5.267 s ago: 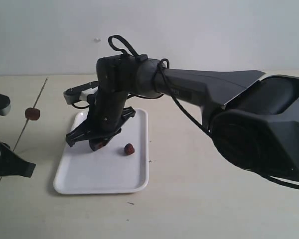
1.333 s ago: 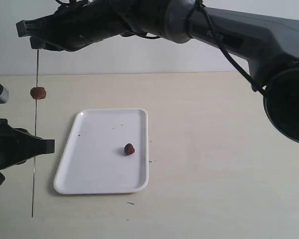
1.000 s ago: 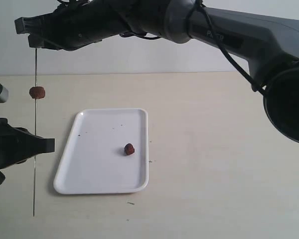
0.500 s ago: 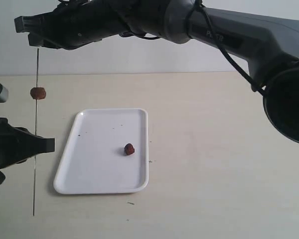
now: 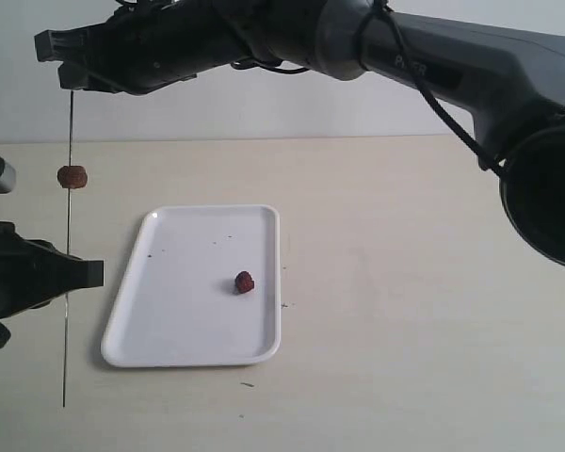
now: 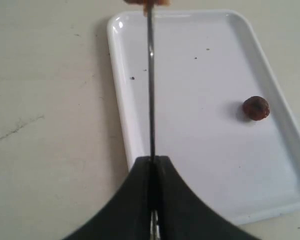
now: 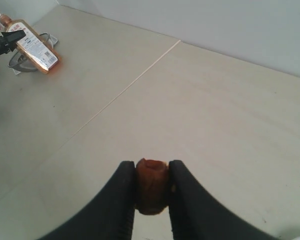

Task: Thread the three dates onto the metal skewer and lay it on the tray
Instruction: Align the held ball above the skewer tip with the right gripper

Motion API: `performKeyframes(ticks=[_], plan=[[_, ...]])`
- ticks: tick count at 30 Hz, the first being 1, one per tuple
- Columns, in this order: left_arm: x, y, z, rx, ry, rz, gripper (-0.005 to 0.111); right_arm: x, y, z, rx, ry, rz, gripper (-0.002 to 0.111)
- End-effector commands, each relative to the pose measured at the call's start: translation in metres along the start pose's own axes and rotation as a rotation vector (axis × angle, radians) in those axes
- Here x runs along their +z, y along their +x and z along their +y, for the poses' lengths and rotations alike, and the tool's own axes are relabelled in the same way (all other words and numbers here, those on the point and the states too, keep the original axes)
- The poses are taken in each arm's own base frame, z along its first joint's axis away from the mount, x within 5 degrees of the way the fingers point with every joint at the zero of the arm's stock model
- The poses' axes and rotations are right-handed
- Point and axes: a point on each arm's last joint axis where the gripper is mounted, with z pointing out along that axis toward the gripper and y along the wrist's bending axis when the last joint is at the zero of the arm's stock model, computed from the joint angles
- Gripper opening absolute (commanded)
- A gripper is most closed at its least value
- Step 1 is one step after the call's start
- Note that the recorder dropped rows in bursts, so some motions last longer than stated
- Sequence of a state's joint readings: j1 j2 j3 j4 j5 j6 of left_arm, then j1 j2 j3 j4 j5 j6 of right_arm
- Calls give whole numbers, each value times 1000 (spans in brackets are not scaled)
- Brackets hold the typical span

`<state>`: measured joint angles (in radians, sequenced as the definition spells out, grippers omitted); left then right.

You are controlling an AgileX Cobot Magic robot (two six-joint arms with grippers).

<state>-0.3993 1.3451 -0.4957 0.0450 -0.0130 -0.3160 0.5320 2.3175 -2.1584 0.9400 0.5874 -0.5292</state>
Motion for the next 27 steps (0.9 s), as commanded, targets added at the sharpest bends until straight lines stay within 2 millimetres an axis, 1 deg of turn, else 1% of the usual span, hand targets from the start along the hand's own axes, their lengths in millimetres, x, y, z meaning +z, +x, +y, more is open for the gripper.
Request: performKeyframes(ticks=[1,7,11,27], plan=[[-1,-2,1,-12,4,-23,0,-5,-4,3,-5,-11,1,23],[-1,-2,1,-12,4,-23,0,-5,-4,3,-3,-15,5,23],[-1,-2,1,-12,4,-23,0,-6,-6,6,40,-42,-11,23],[-1,-2,0,-22,6,-28,0,-6,-3,7,21,-50,11,23]])
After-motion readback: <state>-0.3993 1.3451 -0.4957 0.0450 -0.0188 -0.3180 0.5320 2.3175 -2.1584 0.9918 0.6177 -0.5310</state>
